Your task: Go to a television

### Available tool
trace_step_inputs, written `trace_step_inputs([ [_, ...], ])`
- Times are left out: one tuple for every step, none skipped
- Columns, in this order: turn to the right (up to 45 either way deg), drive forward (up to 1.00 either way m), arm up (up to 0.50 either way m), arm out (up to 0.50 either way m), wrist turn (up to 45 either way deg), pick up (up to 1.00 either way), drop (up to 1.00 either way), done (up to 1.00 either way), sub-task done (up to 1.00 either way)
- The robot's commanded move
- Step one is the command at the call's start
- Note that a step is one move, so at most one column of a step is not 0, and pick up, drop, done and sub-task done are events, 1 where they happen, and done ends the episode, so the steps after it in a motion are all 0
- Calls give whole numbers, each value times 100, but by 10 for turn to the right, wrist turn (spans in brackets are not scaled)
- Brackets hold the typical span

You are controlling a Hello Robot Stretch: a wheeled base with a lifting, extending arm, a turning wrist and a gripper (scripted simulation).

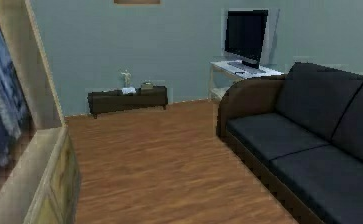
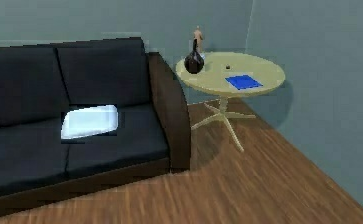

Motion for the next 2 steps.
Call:
trace_step_inputs([
  [450,0,0,0,0,0,0,0,0],
  [450,0,0,0,0,0,0,0,0],
])
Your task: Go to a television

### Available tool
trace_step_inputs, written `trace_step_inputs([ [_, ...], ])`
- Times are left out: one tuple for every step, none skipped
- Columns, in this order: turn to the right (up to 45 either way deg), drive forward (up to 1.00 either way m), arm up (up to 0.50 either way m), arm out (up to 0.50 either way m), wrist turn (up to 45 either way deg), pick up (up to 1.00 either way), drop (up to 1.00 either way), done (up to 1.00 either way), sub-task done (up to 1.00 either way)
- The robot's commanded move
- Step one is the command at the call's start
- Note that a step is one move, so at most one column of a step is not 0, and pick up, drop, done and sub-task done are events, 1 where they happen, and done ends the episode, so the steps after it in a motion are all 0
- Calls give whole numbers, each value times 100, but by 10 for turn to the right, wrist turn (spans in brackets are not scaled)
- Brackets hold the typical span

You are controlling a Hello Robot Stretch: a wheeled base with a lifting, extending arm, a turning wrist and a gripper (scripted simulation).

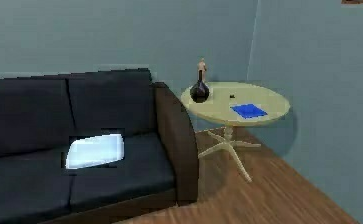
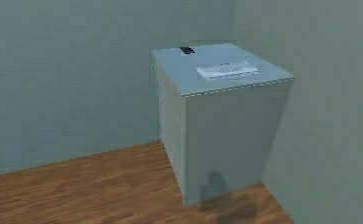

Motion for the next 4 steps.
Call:
trace_step_inputs([
  [450,0,0,0,0,0,0,0,0],
  [240,0,0,0,0,0,0,0,0],
  [30,0,0,0,0,0,0,0,0],
  [0,15,0,0,0,0,0,0,0],
])
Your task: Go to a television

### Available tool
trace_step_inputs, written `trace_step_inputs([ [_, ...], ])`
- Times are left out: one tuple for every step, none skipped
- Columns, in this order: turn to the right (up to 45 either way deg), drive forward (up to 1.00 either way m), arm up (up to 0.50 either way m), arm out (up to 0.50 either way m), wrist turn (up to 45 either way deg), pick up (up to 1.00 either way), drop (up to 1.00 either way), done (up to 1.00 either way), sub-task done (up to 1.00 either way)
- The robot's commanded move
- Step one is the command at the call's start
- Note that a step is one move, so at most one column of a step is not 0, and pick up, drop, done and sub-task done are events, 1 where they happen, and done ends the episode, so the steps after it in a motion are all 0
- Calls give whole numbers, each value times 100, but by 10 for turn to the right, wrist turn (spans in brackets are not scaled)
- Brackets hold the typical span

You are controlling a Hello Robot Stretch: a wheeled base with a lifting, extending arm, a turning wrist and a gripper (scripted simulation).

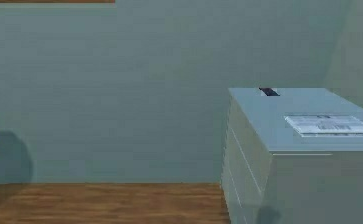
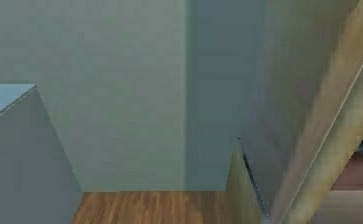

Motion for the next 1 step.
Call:
trace_step_inputs([
  [-450,0,0,0,0,0,0,0,0],
])
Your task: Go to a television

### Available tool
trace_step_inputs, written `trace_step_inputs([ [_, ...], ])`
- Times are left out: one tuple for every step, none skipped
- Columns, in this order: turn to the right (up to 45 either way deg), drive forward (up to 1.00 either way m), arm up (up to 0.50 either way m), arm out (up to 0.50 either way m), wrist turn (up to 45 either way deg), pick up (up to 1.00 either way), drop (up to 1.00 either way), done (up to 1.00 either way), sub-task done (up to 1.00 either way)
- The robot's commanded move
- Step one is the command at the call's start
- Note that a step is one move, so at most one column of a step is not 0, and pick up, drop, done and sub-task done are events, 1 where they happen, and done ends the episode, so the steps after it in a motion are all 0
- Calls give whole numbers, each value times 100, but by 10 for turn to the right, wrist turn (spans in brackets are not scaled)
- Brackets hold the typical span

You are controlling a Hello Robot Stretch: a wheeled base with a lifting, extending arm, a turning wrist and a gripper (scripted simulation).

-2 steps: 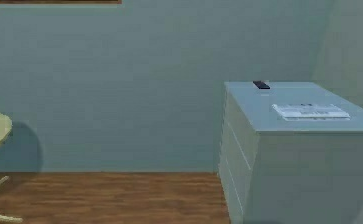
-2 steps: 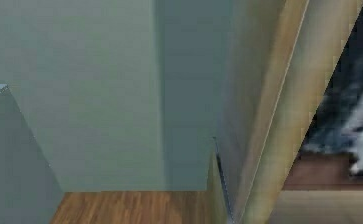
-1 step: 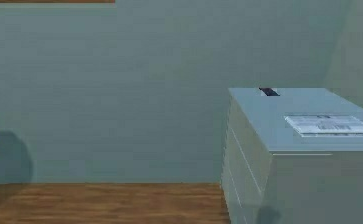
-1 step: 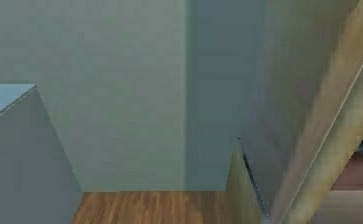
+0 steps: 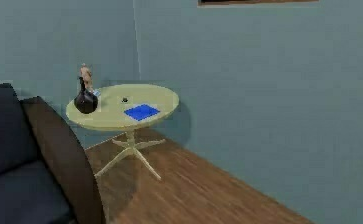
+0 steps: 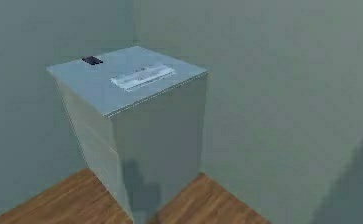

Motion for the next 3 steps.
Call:
trace_step_inputs([
  [-450,0,0,0,0,0,0,0,0],
  [-450,0,0,0,0,0,0,0,0],
  [-270,0,0,0,0,0,0,0,0],
])
